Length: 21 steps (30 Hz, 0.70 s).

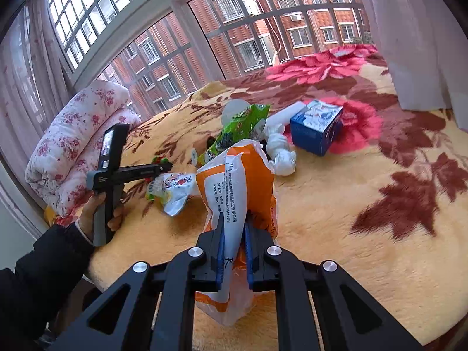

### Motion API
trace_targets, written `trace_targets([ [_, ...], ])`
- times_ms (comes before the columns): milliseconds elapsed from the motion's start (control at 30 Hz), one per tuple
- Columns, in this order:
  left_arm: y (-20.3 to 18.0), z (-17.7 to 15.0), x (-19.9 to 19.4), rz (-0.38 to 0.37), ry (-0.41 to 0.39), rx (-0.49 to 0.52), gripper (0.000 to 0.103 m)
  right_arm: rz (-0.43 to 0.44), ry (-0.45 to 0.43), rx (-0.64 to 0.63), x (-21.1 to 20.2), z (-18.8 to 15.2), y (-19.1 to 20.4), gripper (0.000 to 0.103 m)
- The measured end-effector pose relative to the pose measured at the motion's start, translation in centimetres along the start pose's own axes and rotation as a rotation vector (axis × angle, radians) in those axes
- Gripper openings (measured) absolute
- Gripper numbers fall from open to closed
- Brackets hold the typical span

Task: Collect trash
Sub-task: 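Grasp the orange-white plastic bag with the right tool while the left tool grasps the red toy car, then carry both items to the orange bucket and open both tools over it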

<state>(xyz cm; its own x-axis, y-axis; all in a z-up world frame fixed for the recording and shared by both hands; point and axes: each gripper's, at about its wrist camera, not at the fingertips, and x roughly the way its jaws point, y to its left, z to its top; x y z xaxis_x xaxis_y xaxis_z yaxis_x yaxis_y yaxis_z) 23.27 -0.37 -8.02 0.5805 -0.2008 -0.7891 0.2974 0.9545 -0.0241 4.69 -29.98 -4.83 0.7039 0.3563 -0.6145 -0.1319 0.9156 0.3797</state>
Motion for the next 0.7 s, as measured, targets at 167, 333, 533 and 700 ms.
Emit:
trace_targets([
  [167, -0.5, -0.7, -2.8, 0.005, -0.090, 0.007, 0.037, -0.002, 0.003, 0.000, -0.2, -0.4, 0.1, 0.011],
  [333, -1.0, -3.2, -7.2, 0.027, -0.151, -0.005, 0.037, 0.008, -0.004, -0.021, -1.5, -0.7, 1.3, 0.011],
  [533, -2.2, -7.5, -14.0, 0.046, -0.206, -0.025, 0.037, 0.034, -0.019, -0.061, -3.2, -1.4, 3.7, 0.011],
  [700, -4.2, -11.4, -18.4, 0.046, -0.219, -0.038, 0.037, 0.062, -0.014, -0.099, -5.0, -3.2, 6.4, 0.011],
])
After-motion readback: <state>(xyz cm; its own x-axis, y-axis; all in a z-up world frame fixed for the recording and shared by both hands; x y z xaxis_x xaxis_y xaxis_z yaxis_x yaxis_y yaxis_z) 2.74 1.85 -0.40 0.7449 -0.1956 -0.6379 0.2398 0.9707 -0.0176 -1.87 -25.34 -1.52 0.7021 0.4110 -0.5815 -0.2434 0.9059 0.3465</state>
